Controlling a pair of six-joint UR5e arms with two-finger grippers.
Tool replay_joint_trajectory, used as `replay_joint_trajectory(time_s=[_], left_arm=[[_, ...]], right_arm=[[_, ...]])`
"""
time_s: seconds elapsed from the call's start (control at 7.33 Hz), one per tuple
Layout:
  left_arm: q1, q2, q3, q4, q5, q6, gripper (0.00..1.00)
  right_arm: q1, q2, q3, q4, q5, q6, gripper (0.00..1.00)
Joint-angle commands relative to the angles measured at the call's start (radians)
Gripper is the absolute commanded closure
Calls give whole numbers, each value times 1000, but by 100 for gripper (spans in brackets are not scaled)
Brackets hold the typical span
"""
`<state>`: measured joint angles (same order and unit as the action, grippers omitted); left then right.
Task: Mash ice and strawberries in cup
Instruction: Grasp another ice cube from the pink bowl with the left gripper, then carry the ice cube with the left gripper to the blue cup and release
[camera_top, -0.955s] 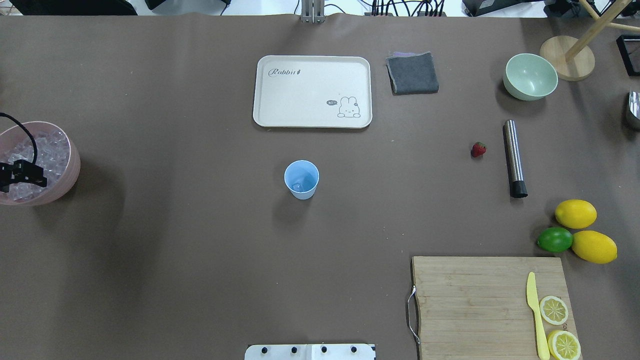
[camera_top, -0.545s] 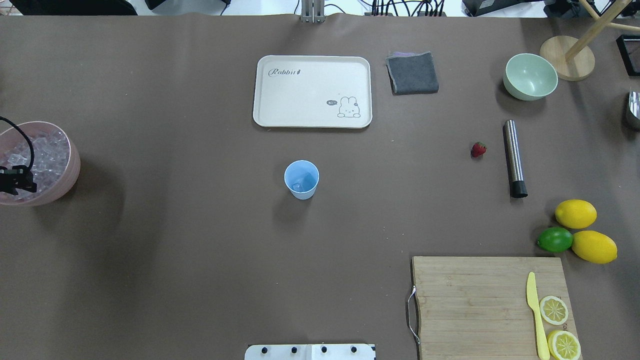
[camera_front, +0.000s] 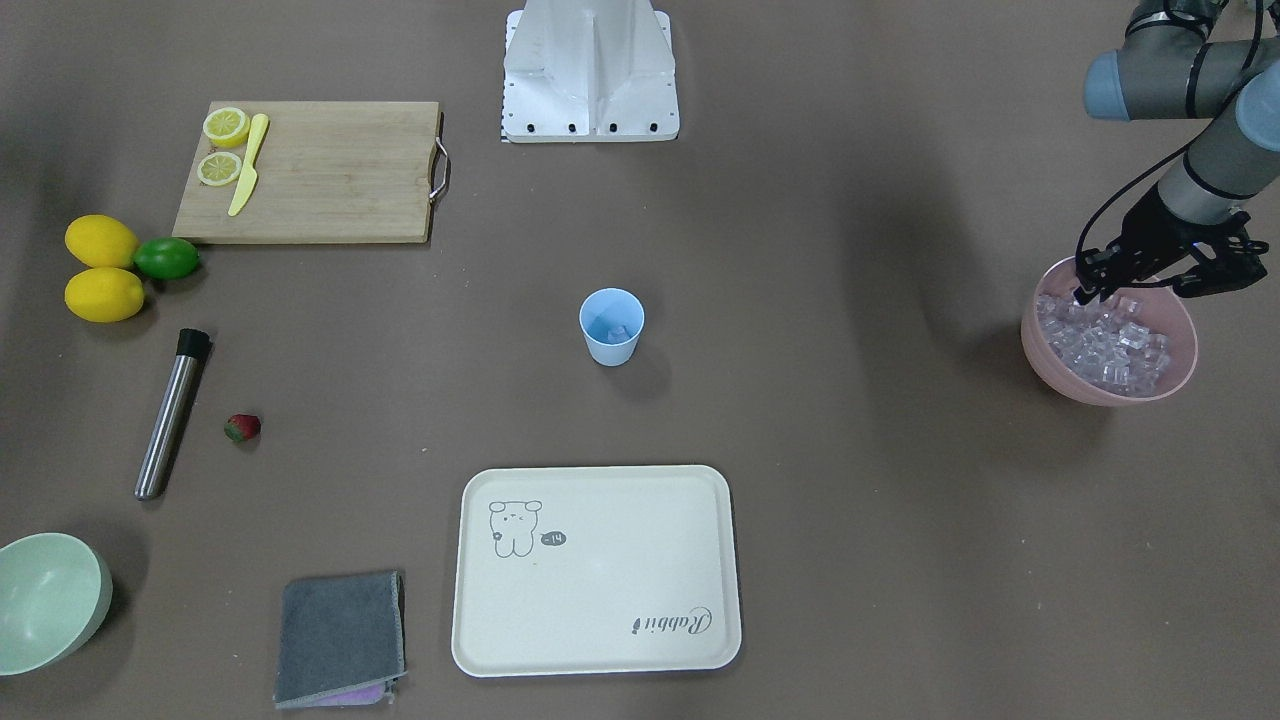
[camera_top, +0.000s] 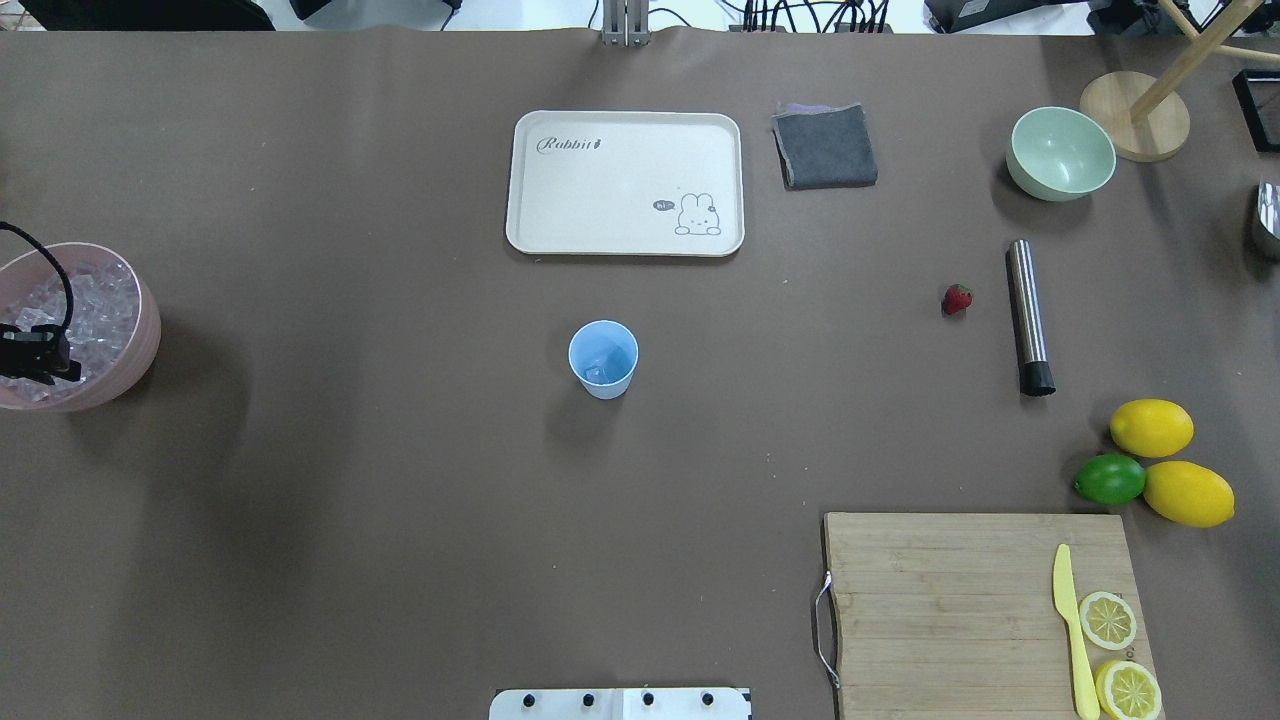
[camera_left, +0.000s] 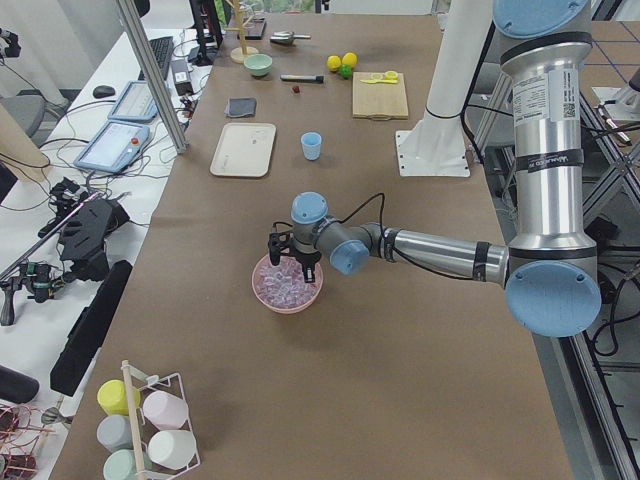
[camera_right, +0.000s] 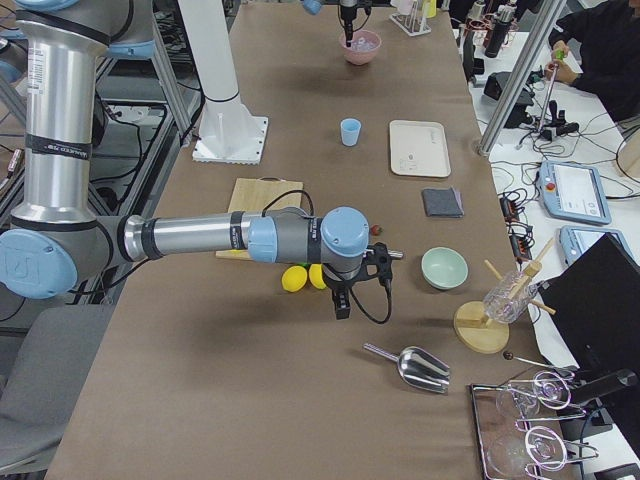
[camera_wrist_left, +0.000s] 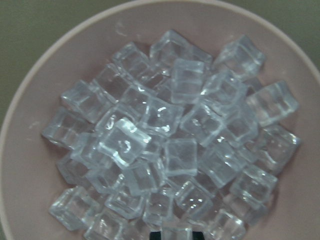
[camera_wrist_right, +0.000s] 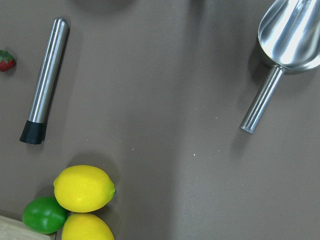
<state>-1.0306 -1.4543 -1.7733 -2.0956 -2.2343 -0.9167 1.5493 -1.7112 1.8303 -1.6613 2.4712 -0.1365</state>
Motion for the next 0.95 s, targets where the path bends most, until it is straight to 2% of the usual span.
replay_joint_trajectory(time_s=[0.0,0.27,0.41,0.68,0.82], left_arm=[[-26,-87,-47,3,-93,-10,100],[-10,-309,-51,98,-90,-63,100],[71,-399,-46,118,-79,-127,100],[256,-568,-22,155,71,-278,100],[306,-674,15,231,117,-287,100]], right_arm=[[0,-5,4,0,0,0,0],[0,-11,6,0,0,0,0],[0,-18,7,0,0,0,0],[-2,-18,7,0,0,0,0],[-2,-18,6,0,0,2,0]])
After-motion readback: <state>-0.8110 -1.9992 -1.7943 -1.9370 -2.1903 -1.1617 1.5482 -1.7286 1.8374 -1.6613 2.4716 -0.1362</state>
